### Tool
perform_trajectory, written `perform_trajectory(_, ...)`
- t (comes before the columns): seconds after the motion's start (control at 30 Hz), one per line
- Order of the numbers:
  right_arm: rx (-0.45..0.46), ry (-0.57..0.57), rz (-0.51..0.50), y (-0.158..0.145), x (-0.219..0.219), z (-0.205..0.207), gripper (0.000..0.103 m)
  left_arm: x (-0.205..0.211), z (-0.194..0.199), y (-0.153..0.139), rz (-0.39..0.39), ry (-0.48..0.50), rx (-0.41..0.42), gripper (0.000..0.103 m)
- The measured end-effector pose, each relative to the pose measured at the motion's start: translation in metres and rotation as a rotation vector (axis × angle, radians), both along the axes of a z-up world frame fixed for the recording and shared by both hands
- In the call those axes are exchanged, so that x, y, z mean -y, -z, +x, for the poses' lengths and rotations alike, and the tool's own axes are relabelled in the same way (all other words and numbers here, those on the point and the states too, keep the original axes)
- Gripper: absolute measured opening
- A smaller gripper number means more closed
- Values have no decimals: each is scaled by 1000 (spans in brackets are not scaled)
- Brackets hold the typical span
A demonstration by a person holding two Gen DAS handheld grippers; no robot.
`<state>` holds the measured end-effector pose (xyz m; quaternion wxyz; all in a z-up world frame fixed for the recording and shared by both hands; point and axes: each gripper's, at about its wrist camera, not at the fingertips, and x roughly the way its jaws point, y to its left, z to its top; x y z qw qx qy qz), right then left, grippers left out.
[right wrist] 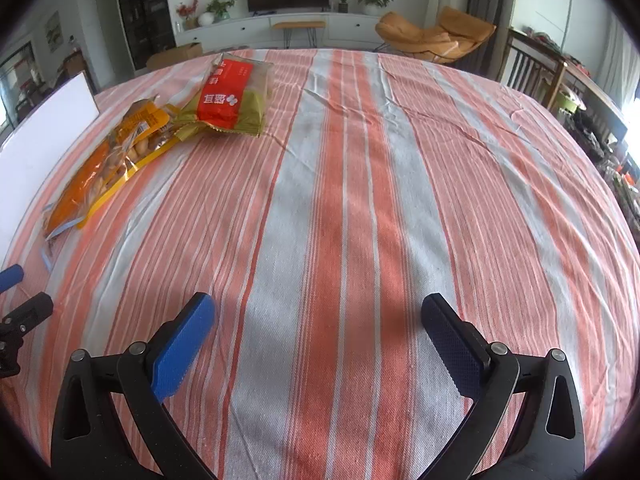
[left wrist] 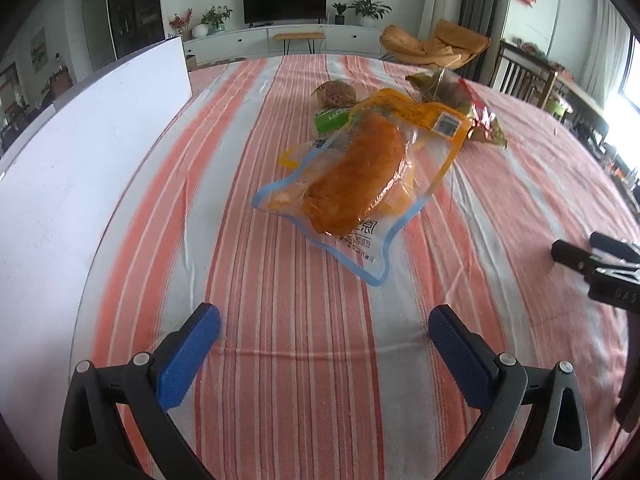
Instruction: Organize snacks
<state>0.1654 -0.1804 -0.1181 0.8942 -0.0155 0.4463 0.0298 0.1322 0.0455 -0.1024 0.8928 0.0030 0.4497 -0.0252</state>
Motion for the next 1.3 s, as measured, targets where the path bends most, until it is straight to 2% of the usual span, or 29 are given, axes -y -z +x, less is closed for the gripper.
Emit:
perform_trajectory(0.03, 0, 0, 0, 0, 0, 0, 103, 3, 1, 1, 22, 1, -4, 103)
perform_trajectory(1.3, 1, 0, 0, 0, 0, 1, 103, 2, 2, 0, 15, 2, -3, 103)
